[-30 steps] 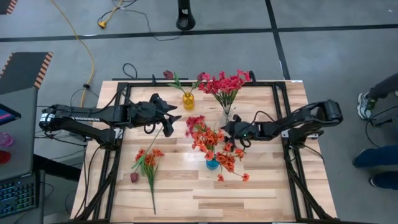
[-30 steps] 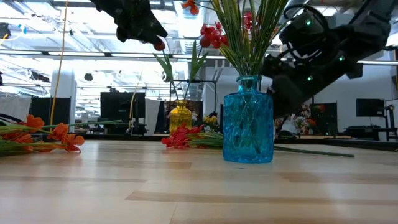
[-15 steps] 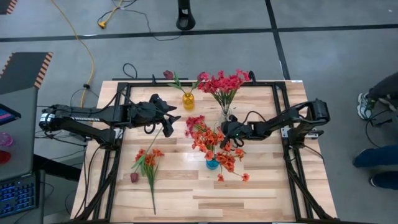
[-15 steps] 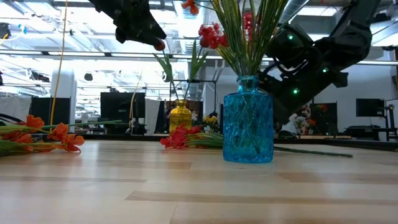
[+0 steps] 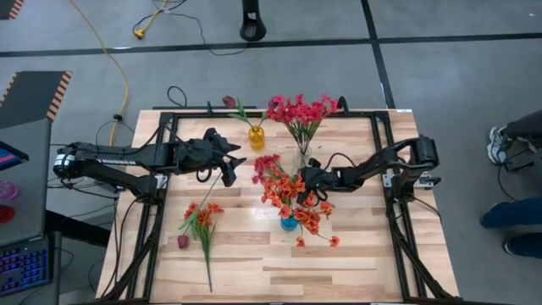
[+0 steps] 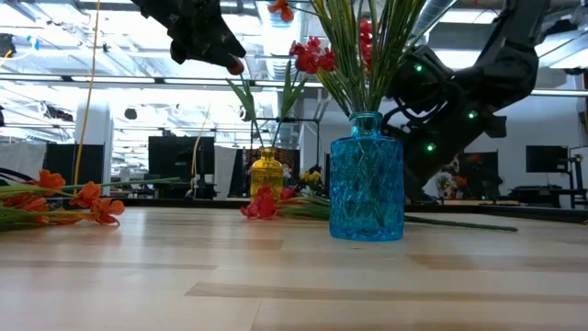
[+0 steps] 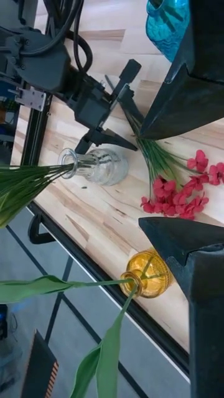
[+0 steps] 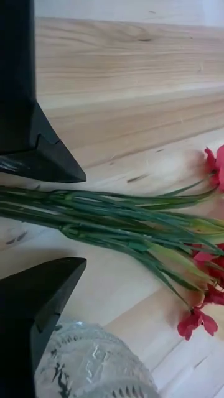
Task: Sort flowers into vase by color
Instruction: Put the red flowers into the transparent vase
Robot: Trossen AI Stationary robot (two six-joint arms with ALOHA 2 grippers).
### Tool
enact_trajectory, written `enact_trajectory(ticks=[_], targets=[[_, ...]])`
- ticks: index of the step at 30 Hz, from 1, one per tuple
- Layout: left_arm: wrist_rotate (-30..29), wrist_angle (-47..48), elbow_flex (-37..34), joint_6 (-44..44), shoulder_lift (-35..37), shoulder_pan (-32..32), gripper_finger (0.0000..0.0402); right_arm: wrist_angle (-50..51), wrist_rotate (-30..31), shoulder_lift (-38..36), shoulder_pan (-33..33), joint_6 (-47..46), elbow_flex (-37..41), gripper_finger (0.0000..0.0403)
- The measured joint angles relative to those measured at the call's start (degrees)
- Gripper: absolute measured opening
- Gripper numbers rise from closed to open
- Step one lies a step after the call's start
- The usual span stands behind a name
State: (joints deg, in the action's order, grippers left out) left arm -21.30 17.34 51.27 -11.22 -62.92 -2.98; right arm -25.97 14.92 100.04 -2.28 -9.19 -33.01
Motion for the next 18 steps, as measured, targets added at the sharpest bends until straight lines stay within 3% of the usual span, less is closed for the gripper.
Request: enact_trajectory(ticks=[9, 18], targets=[[0.1, 0.0, 0.0, -0.1, 0.0, 0.0, 0.0201, 1.5, 0.0, -1.0, 0.0, 0.1, 0.1, 0.023], [0.1, -0.1, 0.0, -0.1, 0.0, 0.0, 0.0201, 5.3, -0.2, -1.1, 0.0, -2.9, 0.0, 0.0189]])
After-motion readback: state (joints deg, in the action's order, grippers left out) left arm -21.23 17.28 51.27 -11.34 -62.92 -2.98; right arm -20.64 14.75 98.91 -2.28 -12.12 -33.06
